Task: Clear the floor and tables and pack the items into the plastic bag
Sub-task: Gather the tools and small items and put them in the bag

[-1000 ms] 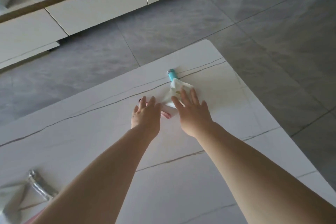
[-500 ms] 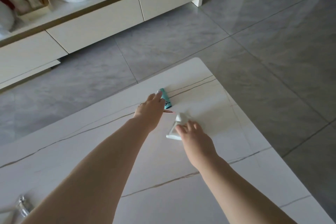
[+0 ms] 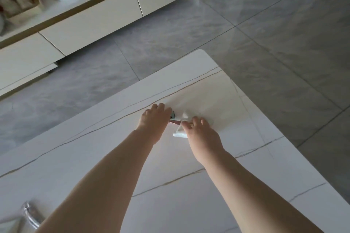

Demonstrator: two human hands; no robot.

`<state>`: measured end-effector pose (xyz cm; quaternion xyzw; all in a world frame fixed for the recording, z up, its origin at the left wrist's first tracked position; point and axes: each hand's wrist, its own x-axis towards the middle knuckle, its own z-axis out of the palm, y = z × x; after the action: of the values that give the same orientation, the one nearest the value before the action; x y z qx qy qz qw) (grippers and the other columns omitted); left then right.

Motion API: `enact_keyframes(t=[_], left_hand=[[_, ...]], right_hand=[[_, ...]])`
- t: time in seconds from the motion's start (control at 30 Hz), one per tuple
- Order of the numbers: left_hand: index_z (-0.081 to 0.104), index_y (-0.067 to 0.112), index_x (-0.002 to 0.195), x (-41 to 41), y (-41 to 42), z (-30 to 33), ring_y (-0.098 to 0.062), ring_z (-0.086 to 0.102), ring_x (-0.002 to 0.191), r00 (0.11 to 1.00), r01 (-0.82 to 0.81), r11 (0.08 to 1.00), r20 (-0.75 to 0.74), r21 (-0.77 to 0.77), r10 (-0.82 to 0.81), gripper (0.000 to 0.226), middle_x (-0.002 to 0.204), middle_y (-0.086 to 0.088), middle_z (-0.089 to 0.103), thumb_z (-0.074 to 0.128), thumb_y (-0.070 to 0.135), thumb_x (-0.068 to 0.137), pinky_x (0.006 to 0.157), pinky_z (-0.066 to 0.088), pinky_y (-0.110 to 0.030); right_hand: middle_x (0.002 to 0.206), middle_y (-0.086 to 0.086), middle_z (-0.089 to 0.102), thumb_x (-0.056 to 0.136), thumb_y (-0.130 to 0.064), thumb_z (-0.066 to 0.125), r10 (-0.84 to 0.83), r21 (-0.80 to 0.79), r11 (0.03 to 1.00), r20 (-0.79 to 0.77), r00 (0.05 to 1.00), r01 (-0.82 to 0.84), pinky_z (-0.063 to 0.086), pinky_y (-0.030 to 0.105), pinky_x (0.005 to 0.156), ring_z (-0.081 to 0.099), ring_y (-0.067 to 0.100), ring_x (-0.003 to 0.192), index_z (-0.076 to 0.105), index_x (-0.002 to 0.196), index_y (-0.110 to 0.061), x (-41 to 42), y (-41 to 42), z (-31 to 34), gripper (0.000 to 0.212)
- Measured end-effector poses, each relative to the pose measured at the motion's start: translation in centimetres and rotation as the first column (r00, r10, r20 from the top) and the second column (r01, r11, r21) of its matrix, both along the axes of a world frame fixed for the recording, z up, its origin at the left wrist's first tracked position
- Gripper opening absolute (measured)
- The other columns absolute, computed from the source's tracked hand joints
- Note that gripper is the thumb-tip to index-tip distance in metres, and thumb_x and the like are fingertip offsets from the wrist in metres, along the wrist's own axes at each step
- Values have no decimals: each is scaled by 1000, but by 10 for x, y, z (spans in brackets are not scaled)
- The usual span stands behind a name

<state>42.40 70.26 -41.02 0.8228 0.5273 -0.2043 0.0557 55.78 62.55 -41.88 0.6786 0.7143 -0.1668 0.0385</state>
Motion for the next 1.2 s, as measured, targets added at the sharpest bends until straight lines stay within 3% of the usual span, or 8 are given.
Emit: enact_keyframes(t=[0.1,0.2,0.43,0.53,0.67,0.83,1.0,1.2], left_hand=[[36,9,127,-5,-22,6,-26,51,114,983,-171,984,65,-47,174,51,121,-8,46,62,3,84,93,45,-35],[29,7,136,-16,-56,6,-27,52,115,955,-272,951,76,-150,285,62,123,-11,41,62,1,84,94,48,-36],[34,7,129,-44,-147,29,-28,59,112,886,-388,855,114,-344,449,37,125,-11,45,45,2,94,93,50,-35],[39,10,118,-53,-178,43,-30,64,103,805,-444,782,188,-438,562,19,112,-10,61,35,13,100,83,51,-39],[49,21,103,-60,-215,70,-33,69,84,687,-462,712,294,-529,665,19,93,-11,69,35,32,98,73,59,-48],[49,14,100,-45,-268,129,-18,59,54,589,-381,608,324,-696,740,17,76,-5,61,38,27,100,56,56,-32],[49,11,99,-11,-337,186,-14,58,54,639,-214,579,336,-787,692,17,77,-5,61,42,26,101,50,53,-24],[51,9,97,49,-427,228,-18,59,59,736,-71,533,316,-843,599,17,79,-8,62,45,25,100,57,53,-28]], right_hand=[[94,13,61,49,-4,82,-11,108,994,62,998,4,53,35,52,63,35,86,64,99,-15,-13,-16,0,54],[68,9,61,22,-5,85,-33,128,992,99,995,20,44,27,34,63,31,59,68,72,-17,-24,-41,-3,55],[68,5,60,26,-12,87,-38,12,999,28,999,38,46,29,36,60,24,53,65,79,-19,-36,-133,13,58],[95,4,60,73,-23,69,-269,-125,960,-144,952,252,48,33,61,64,27,82,51,111,-18,-32,-164,43,43],[94,2,58,91,-19,44,-745,-442,667,-363,560,600,42,29,61,56,23,78,45,114,-15,-27,-201,89,24],[95,3,62,85,-9,47,-867,-595,362,-498,25,717,58,40,81,63,23,86,54,108,-16,-17,-271,151,26],[97,0,65,84,-13,54,-789,-636,195,-554,-266,747,59,25,68,65,13,87,59,106,-19,-8,-356,206,23],[81,1,63,84,-8,57,-650,-588,10,-618,-442,809,52,16,53,60,8,70,64,101,-10,17,-459,250,19]])
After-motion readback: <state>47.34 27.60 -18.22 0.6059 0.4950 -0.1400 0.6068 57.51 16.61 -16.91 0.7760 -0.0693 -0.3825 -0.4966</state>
